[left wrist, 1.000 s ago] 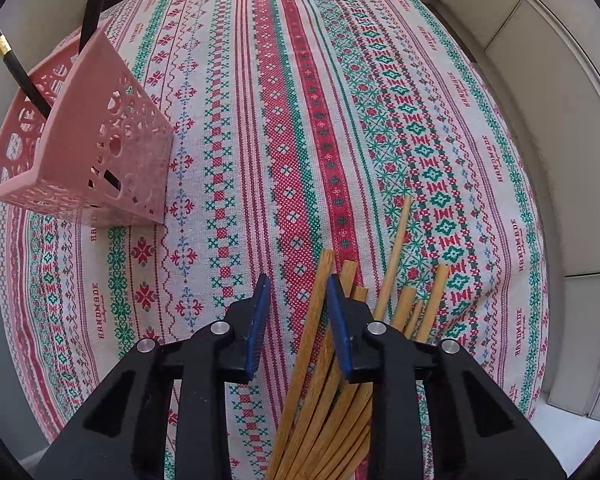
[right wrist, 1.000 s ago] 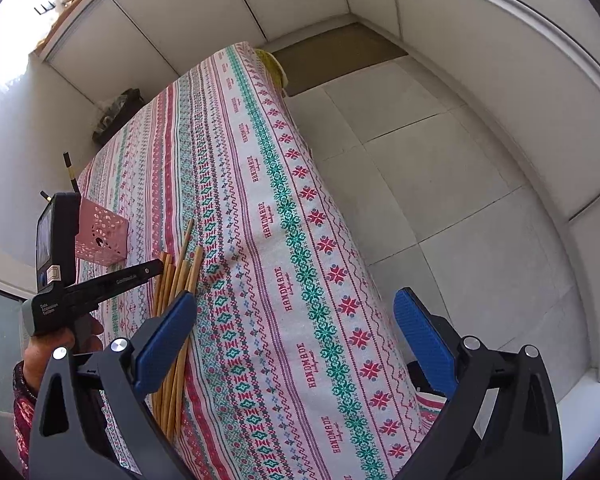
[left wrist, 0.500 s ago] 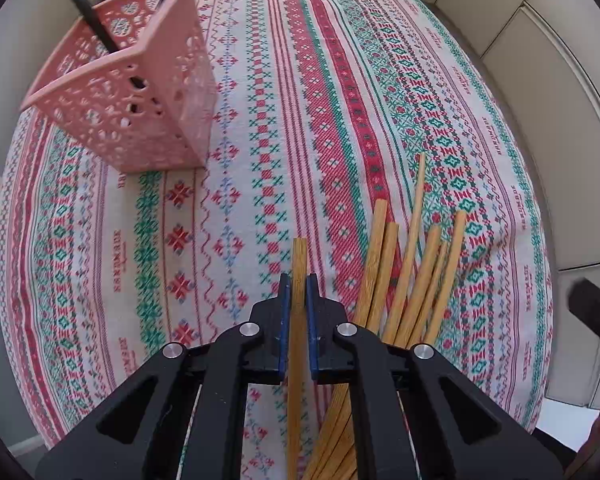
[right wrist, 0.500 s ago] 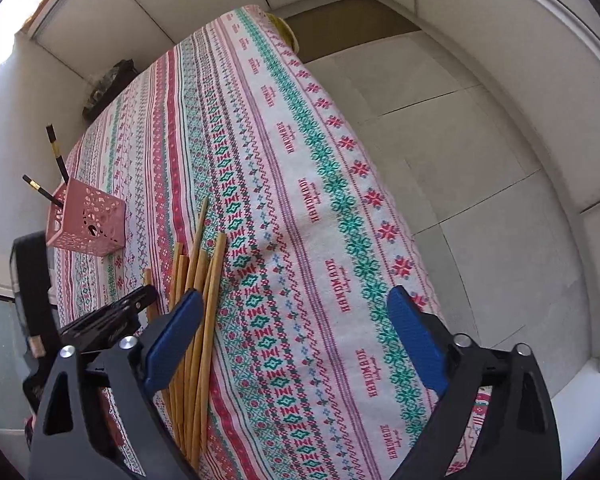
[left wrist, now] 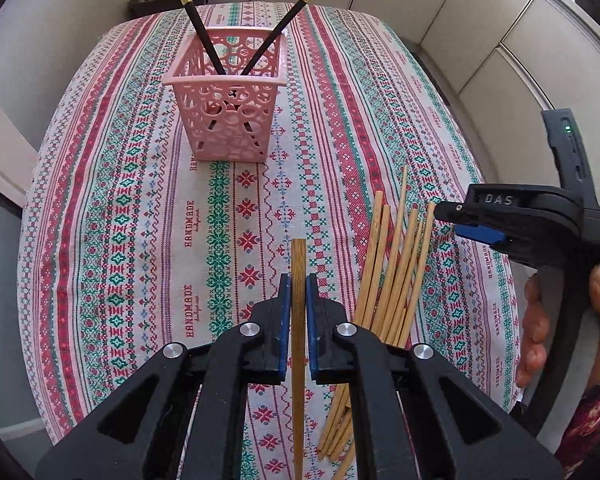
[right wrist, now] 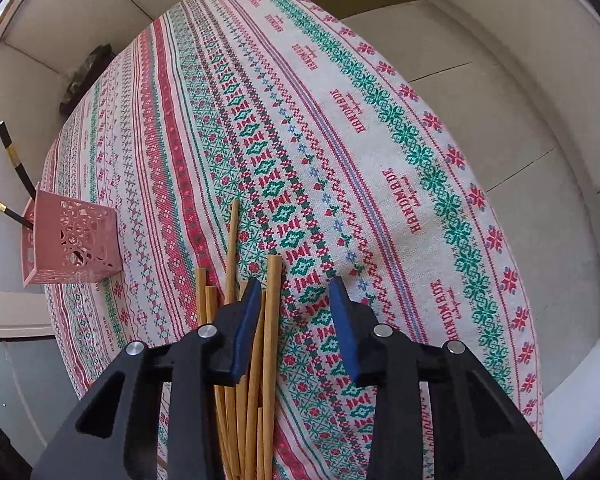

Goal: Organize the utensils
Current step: 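Grasp a chopstick with the left tool while the right tool grasps another chopstick, then carry both chopsticks to the pink basket, drop them in and open both tools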

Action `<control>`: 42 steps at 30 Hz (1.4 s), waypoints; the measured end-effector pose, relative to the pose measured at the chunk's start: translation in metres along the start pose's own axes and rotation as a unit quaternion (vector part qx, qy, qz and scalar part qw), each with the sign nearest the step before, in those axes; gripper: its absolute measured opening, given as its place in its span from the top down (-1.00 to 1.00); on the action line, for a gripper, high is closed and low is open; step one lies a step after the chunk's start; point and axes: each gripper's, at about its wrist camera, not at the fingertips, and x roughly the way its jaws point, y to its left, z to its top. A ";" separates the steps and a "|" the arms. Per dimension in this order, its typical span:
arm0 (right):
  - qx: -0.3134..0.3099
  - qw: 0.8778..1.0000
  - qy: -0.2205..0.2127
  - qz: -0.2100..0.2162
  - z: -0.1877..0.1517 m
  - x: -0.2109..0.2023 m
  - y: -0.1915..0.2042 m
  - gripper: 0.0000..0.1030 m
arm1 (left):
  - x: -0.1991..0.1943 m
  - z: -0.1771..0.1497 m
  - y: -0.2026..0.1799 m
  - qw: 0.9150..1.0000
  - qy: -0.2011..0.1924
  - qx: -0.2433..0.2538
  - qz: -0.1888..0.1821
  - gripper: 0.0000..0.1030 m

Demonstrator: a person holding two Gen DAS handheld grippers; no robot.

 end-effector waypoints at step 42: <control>-0.189 0.861 -0.433 0.186 -0.079 -0.274 0.054 0.83 | -0.210 0.046 -0.024 0.924 -0.382 -0.021 0.013 0.87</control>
